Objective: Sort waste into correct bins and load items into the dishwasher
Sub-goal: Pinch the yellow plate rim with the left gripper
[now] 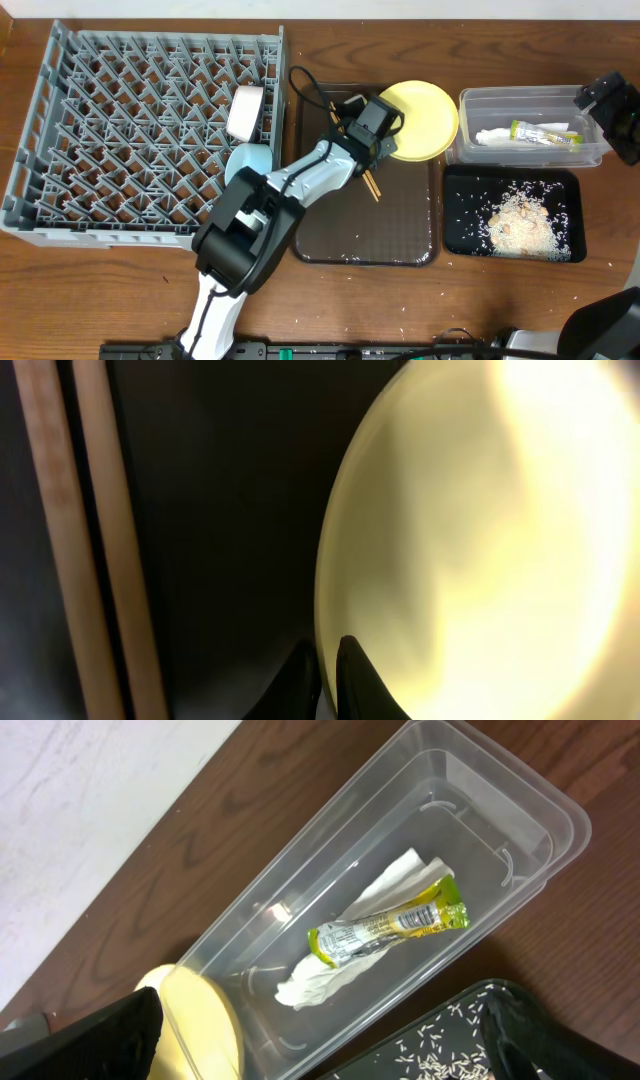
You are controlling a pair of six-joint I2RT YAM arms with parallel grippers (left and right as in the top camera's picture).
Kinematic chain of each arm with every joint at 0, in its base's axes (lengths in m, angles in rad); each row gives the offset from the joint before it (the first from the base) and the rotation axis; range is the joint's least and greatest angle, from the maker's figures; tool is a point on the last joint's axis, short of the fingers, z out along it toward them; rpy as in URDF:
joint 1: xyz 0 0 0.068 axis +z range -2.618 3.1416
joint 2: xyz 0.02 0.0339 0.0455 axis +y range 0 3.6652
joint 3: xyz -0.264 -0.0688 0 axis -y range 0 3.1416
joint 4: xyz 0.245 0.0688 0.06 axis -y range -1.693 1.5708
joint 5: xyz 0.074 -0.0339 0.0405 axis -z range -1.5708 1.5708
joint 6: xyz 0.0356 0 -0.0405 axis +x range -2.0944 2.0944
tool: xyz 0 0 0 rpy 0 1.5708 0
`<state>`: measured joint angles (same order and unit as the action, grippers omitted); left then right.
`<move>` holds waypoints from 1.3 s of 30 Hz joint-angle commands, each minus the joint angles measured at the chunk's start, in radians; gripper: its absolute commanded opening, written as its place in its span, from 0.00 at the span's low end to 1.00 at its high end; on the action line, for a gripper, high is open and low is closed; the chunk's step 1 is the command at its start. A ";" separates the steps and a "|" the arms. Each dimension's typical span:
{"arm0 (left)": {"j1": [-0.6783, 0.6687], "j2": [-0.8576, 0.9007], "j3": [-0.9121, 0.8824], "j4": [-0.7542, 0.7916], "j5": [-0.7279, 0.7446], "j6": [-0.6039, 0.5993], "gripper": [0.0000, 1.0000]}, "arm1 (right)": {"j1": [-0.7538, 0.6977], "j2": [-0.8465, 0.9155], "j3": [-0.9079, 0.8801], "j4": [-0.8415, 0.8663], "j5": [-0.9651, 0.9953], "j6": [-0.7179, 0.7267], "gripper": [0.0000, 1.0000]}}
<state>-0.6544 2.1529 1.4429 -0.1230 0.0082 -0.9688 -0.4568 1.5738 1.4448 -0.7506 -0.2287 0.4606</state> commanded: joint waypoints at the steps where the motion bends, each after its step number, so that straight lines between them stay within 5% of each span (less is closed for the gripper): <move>1: 0.023 0.015 -0.006 0.035 -0.019 0.005 0.08 | -0.001 0.001 0.007 -0.002 0.000 0.006 0.99; 10: 0.099 -0.067 -0.006 0.072 -0.010 -0.013 0.07 | -0.001 0.001 0.007 -0.002 0.000 0.006 0.99; 21: 0.132 -0.319 -0.006 0.034 0.007 0.209 0.08 | -0.001 0.001 0.007 -0.002 0.000 0.006 0.99; 25: 0.122 -0.299 -0.007 0.030 0.007 0.209 0.38 | -0.001 0.001 0.007 -0.002 0.000 0.006 0.99; 28: 0.108 -0.254 -0.007 0.027 0.007 0.209 0.47 | -0.001 0.001 0.007 -0.002 0.000 0.006 0.99; 39: 0.078 -0.047 -0.007 0.087 0.007 0.132 0.49 | -0.001 0.001 0.007 -0.002 0.000 0.006 0.99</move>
<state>-0.5800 2.0689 1.4364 -0.0536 0.0204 -0.7979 -0.4568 1.5738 1.4448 -0.7506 -0.2287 0.4606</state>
